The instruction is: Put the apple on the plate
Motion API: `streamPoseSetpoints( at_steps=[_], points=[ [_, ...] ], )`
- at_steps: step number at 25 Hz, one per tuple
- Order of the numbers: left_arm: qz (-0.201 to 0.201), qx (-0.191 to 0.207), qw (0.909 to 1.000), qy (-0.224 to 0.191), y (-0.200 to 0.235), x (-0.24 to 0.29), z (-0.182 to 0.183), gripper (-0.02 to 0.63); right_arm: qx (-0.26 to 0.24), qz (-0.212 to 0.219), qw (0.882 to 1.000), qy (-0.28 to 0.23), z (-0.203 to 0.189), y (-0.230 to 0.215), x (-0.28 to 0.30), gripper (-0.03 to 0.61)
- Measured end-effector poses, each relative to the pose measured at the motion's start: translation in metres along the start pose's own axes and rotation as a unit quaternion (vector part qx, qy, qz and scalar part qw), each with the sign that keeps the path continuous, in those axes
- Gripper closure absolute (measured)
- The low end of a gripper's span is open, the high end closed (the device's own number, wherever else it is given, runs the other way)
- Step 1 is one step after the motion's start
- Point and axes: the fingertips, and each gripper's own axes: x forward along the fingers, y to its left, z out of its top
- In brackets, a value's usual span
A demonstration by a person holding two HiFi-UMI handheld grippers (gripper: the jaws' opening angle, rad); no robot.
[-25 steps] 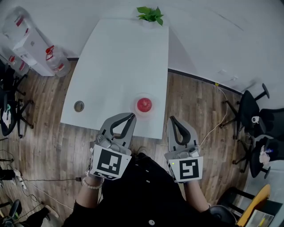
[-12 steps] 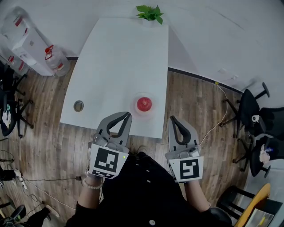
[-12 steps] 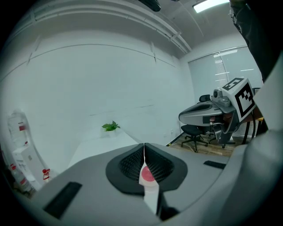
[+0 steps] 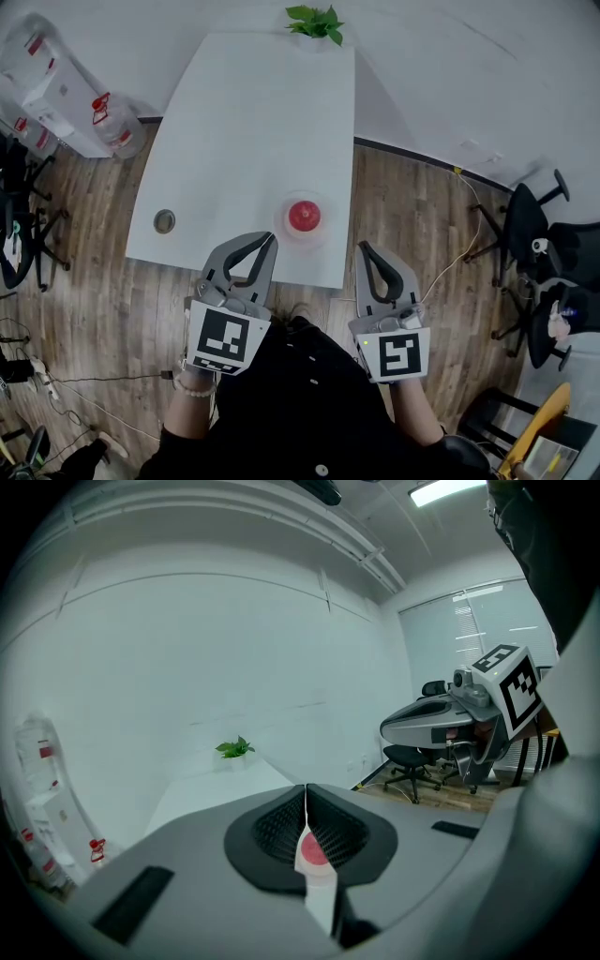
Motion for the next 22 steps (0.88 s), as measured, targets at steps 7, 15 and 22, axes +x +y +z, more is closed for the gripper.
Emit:
streamPoseSetpoints(
  at_steps=[7, 15, 22],
  points=[
    [-0.001, -0.003, 1.0000, -0.003, 0.0011, 0.0011, -0.0004, 0.595, 0.000, 0.000, 1.000, -0.002, 0.0004, 0.0023, 0.0016, 0.537],
    [-0.001, -0.003, 1.0000, -0.002, 0.0010, 0.0015, -0.0024, 0.595, -0.001, 0.002, 1.000, -0.001, -0.0008, 0.0043, 0.0015, 0.537],
    [-0.002, -0.001, 1.0000, -0.002, 0.0017, 0.0006, -0.0031, 0.595, -0.006, 0.003, 1.000, 0.007, -0.0018, 0.0073, 0.0023, 0.537]
  ],
)
